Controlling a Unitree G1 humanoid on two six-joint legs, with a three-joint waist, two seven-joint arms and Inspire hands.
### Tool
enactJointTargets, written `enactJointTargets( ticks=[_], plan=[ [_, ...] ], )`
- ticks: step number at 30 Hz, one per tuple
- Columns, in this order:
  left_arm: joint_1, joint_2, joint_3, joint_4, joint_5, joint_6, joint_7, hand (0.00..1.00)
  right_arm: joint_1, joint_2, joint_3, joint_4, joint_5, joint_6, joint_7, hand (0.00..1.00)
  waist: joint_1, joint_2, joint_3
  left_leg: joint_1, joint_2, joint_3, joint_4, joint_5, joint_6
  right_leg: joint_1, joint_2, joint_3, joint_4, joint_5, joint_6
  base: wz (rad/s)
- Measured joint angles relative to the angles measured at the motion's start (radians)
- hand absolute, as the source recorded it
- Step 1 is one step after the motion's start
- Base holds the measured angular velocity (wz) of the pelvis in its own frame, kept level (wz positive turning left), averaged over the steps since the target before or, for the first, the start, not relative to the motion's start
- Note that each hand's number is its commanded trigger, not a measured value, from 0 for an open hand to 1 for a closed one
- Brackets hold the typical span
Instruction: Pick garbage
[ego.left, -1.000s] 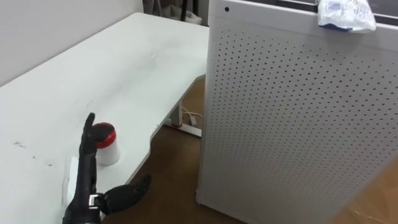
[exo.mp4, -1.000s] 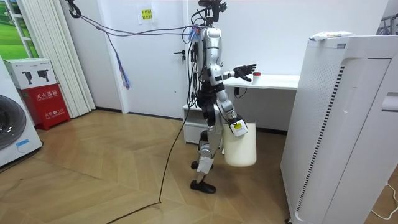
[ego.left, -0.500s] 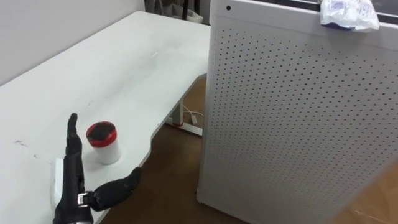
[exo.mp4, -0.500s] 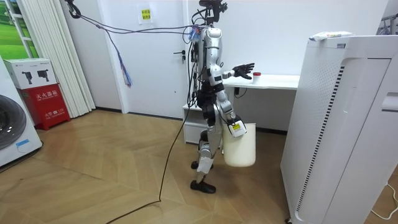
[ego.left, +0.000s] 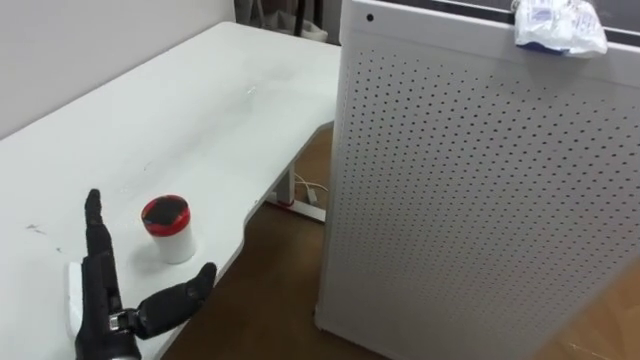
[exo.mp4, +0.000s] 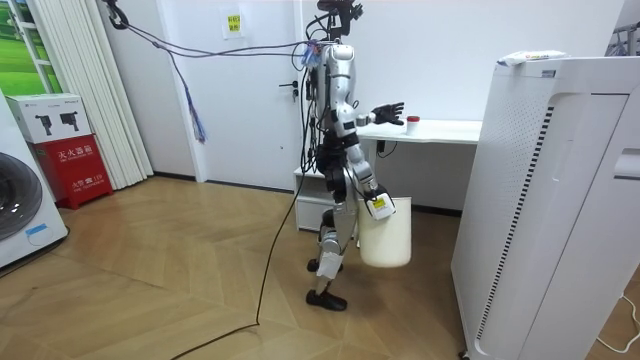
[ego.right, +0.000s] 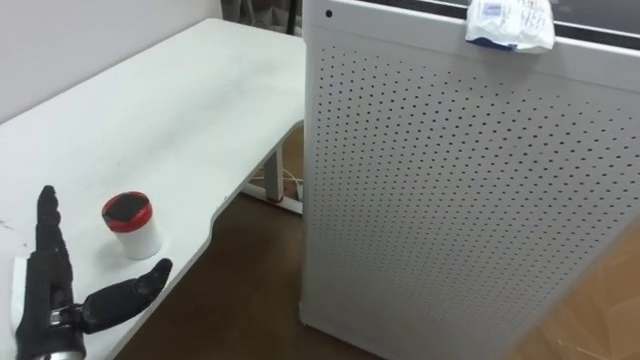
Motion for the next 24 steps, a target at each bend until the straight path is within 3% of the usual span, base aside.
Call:
enactJointTargets(
  ticks=[4,12,16,24],
  plan=[
    [0.0,-0.002,-0.029,0.073,-0.136,0.019,-0.022,0.0,0.001,0.015,0.001,-0.006,0.001,0.015,-0.001,1.0,-0.003,-0.004,0.0035,0.0,0.001,0.0,-0.001,0.0,0.0,-0.002,0.001,0.0,0.0,0.001,-0.001,0.0],
    [-0.004,0.0,-0.03,0.121,-0.154,0.006,-0.056,0.0,0.006,0.02,0.002,-0.034,-0.001,0.024,-0.003,1.0,0.001,0.013,-0.0039,0.018,0.002,0.025,-0.012,0.0,0.0,-0.002,0.002,0.025,0.001,0.001,0.0,-0.08],
    [-0.04,-0.015,-0.02,0.176,-0.167,0.008,-0.062,0.0,0.01,0.023,0.002,-0.043,-0.005,0.045,-0.001,1.0,-0.005,0.015,-0.004,0.038,0.003,0.028,-0.012,0.0,0.0,0.019,0.002,0.024,0.001,0.001,0.0,-0.01],
    [-0.092,-0.028,-0.001,0.218,-0.196,0.046,-0.053,0.0,0.011,0.022,0.001,-0.045,-0.003,0.091,-0.001,1.0,-0.02,0.025,-0.0012,0.047,0.006,0.04,-0.028,0.002,-0.004,0.026,0.009,0.028,0.0,0.014,-0.005,-0.04]
  ],
)
